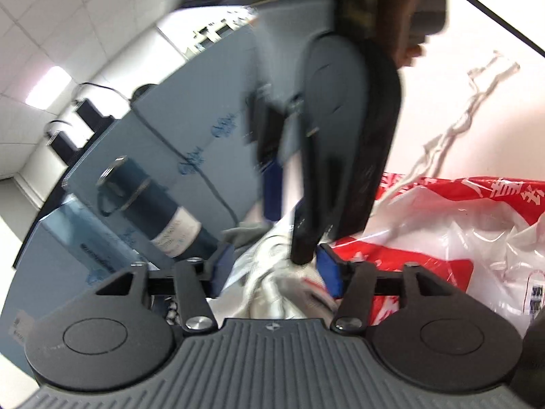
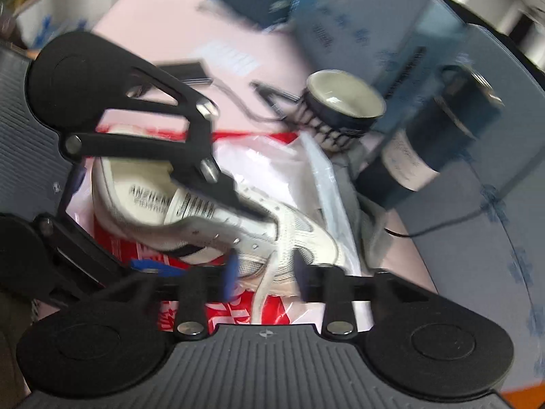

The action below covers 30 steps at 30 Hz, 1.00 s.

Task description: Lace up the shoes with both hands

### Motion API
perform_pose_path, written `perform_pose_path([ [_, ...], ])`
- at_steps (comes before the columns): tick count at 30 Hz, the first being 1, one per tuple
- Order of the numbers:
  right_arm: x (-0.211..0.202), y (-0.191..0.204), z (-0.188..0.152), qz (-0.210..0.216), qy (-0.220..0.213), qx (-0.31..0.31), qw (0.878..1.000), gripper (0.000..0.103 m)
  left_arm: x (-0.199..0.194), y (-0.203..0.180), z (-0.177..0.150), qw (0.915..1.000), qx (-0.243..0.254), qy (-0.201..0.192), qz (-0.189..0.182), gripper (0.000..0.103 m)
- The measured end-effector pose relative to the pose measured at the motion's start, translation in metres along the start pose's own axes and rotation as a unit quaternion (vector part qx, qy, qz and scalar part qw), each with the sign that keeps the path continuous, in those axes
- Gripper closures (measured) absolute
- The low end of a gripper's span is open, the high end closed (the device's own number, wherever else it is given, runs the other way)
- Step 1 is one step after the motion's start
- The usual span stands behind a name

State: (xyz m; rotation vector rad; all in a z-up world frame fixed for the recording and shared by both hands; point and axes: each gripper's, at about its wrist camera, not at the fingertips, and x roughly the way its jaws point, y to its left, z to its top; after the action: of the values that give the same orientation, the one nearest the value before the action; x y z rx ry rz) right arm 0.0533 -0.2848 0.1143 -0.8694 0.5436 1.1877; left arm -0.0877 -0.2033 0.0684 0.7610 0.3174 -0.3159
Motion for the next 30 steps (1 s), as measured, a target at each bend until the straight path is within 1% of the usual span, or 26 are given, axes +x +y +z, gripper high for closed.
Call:
perform_pose_path([
  [2, -0.008, -0.001, -0.005, -0.016, -0.010, 0.048, 0.999, 0.066, -0.013, 0.016, -0.008, 0.9995, -0.029, -0.004, 0.014, 0.043],
  [4, -0.015, -0.002, -0.010, -0.026, -0.022, 0.109, 0.993, 0.065, -0.023, 0.035, -0.018, 0.9976, -0.063, -0.006, 0.030, 0.041],
  [7, -0.025, 0.003, -0.017, -0.032, -0.054, 0.212, 0.975, 0.065, -0.031, 0.061, -0.033, 0.9934, -0.099, 0.002, 0.057, 0.036],
  [8, -0.027, 0.007, -0.018, -0.033, -0.065, 0.240, 0.968, 0.063, -0.031, 0.069, -0.037, 0.9922, -0.109, 0.008, 0.060, 0.035],
  [10, -0.028, 0.015, -0.017, -0.038, -0.085, 0.291, 0.952, 0.058, -0.028, 0.081, -0.044, 0.9905, -0.123, 0.019, 0.059, 0.035],
  [12, -0.023, 0.026, -0.014, -0.041, -0.092, 0.327, 0.940, 0.057, -0.025, 0.086, -0.046, 0.9912, -0.123, 0.018, 0.044, 0.035],
  [14, -0.013, 0.036, -0.009, -0.050, -0.089, 0.350, 0.931, 0.054, -0.019, 0.090, -0.044, 0.9916, -0.127, 0.011, 0.021, 0.034],
  [16, -0.001, 0.044, -0.006, -0.074, -0.082, 0.371, 0.922, 0.053, -0.014, 0.092, -0.042, 0.9913, -0.132, 0.003, -0.003, 0.034],
  [18, 0.007, 0.051, -0.009, -0.112, -0.079, 0.393, 0.909, 0.054, -0.007, 0.093, -0.040, 0.9906, -0.135, -0.003, -0.022, 0.034],
  [19, 0.008, 0.051, -0.014, -0.119, -0.087, 0.414, 0.898, 0.061, -0.003, 0.092, -0.039, 0.9903, -0.135, -0.004, -0.031, 0.033],
  [20, 0.007, 0.051, -0.021, -0.111, -0.100, 0.446, 0.883, 0.068, 0.001, 0.091, -0.038, 0.9906, -0.130, -0.004, -0.041, 0.033],
  [21, 0.006, 0.050, -0.028, -0.099, -0.112, 0.480, 0.864, 0.078, 0.005, 0.088, -0.038, 0.9915, -0.121, -0.004, -0.048, 0.033],
  [22, 0.006, 0.047, -0.035, -0.089, -0.123, 0.511, 0.846, 0.081, 0.009, 0.085, -0.037, 0.9924, -0.109, -0.007, -0.057, 0.034],
  [23, 0.006, 0.044, -0.043, -0.074, -0.137, 0.547, 0.822, 0.082, 0.012, 0.082, -0.036, 0.9927, -0.100, -0.009, -0.067, 0.037],
  [24, 0.006, 0.040, -0.052, -0.055, -0.151, 0.584, 0.795, 0.083, 0.016, 0.079, -0.034, 0.9929, -0.092, -0.009, -0.075, 0.041],
  [25, 0.007, 0.037, -0.064, -0.032, -0.166, 0.627, 0.760, 0.083, 0.020, 0.076, -0.032, 0.9930, -0.084, -0.009, -0.083, 0.046],
  [26, 0.009, 0.034, -0.077, -0.008, -0.180, 0.671, 0.719, 0.083, 0.025, 0.073, -0.030, 0.9932, -0.076, -0.006, -0.089, 0.052],
  [27, 0.010, 0.033, -0.092, 0.021, -0.196, 0.715, 0.670, 0.083, 0.030, 0.069, -0.027, 0.9937, -0.065, -0.001, -0.091, 0.055],
  [28, 0.012, 0.033, -0.105, 0.044, -0.208, 0.751, 0.625, 0.084, 0.034, 0.064, -0.025, 0.9943, -0.053, 0.005, -0.092, 0.061],
  [29, 0.015, 0.034, -0.115, 0.063, -0.217, 0.775, 0.590, 0.084, 0.038, 0.059, -0.024, 0.9943, -0.044, 0.010, -0.096, 0.066],
  [30, 0.016, 0.035, -0.122, 0.076, -0.223, 0.790, 0.566, 0.084, 0.042, 0.055, -0.022, 0.9940, -0.036, 0.015, -0.102, 0.069],
])
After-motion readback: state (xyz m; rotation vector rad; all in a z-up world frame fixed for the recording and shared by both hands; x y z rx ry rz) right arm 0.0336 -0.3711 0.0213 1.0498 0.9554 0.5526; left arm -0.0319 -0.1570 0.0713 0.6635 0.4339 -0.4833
